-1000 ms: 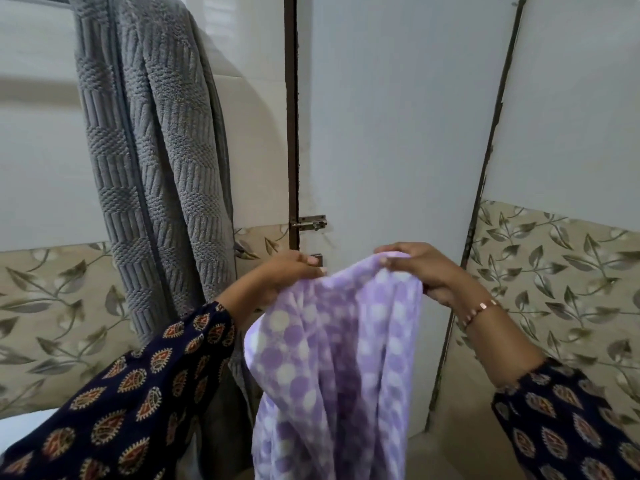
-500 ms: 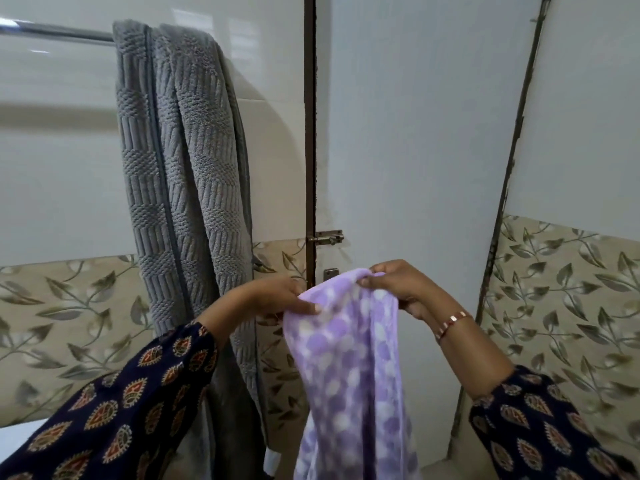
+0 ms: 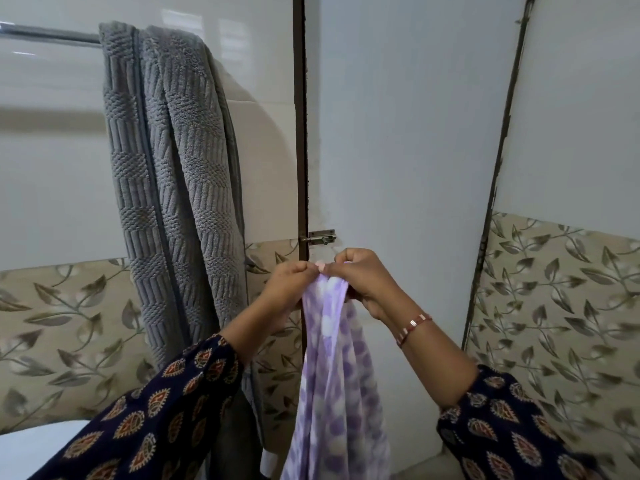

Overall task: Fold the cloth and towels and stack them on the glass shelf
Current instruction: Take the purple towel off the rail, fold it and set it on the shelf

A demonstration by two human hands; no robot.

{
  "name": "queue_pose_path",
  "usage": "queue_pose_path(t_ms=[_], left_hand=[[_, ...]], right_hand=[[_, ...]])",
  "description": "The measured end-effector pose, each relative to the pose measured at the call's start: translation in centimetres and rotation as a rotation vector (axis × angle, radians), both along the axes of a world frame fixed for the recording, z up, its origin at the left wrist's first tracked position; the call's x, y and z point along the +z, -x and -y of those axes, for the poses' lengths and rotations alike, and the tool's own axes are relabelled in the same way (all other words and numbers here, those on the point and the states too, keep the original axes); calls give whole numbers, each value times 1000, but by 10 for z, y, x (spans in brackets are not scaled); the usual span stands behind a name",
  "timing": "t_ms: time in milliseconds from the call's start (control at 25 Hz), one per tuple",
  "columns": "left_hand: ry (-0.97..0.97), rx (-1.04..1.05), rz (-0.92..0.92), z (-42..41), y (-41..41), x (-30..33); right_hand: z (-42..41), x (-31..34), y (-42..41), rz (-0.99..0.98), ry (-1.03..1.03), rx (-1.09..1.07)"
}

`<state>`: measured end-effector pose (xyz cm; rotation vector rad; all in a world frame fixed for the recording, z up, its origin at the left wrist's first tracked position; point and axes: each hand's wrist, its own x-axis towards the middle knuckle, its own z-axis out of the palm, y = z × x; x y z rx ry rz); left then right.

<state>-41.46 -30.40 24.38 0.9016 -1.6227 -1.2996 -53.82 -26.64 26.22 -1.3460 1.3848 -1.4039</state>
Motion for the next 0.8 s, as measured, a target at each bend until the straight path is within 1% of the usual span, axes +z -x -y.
queue_pose_path(t_ms=[80, 200, 240, 280, 320, 360, 400, 440, 520, 560, 640, 720, 800], left_hand=[[34, -7, -39, -2, 0, 1], [136, -69, 7, -3, -2, 1], [201, -89, 85, -3, -4, 2], [282, -96, 204, -3, -4, 3], [369, -84, 334, -2, -5, 2], [430, -58, 414, -2, -5, 3], [431, -40, 406, 0, -7, 3], [371, -54, 329, 2, -10, 3], [105, -174, 116, 6, -17, 2], [-30, -228, 48, 10, -21, 2], [-210, -286, 33, 15, -30, 1], [-310, -354, 35, 15, -36, 0], [-373, -355, 43, 13, -39, 1]], right_hand=[[1, -2, 1, 79, -8, -16], [1, 0, -2, 108, 1, -58], [0, 2, -4, 98, 1, -90], [0, 2, -6, 85, 2, -118], [0, 2, -8, 72, 4, -132], [1, 2, -10, 61, 1, -132], [2, 1, -13, 51, -15, -126], [3, 1, -15, 43, -30, -108], [4, 2, -13, 56, -64, -47], [4, 3, -11, 71, -88, -7], [3, 2, -9, 58, -127, 60], [2, -3, -8, -16, -134, 83], [2, -7, -8, -126, -114, 76]])
